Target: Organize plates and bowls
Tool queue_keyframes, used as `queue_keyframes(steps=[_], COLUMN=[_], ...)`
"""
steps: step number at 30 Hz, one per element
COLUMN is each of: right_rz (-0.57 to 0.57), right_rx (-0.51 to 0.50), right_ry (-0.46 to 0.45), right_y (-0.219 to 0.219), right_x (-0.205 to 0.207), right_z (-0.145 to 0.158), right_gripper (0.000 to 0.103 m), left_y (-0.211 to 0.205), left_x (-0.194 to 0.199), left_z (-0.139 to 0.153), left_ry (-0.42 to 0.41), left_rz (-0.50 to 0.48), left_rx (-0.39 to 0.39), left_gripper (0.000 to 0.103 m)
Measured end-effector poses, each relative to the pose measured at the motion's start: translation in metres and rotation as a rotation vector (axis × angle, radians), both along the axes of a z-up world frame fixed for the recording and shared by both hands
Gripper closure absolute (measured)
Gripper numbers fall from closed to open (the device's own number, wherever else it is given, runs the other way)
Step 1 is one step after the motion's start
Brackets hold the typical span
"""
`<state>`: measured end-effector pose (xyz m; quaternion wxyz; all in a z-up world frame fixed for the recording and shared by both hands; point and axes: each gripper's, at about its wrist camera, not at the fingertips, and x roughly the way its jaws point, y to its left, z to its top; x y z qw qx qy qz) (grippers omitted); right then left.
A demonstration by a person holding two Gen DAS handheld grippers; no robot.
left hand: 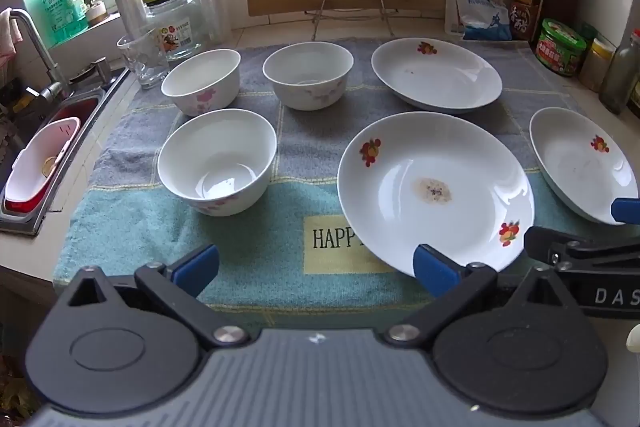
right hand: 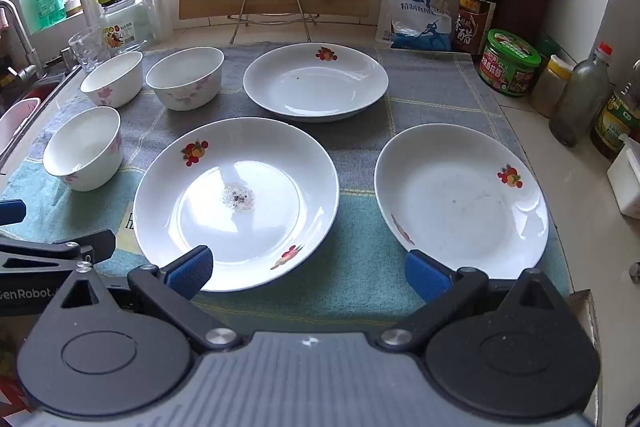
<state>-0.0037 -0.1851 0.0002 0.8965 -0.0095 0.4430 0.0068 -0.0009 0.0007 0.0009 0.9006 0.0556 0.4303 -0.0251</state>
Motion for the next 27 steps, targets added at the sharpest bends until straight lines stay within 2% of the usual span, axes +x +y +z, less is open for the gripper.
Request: queue_keyframes(steps=[27], right_rz=[0.002], right_rx=[0.003], right_ry=[-0.019], right_y=[-0.0009], right_x=[-0.0006], right_z=[0.0030], right_gripper=[0.000], left_y=[-0.0046], left_x=[0.0019], left_z=[0.0053], left_ry=[-0.010], left_rz=[0.000], left_rx=[0.014], left_gripper=[0.001])
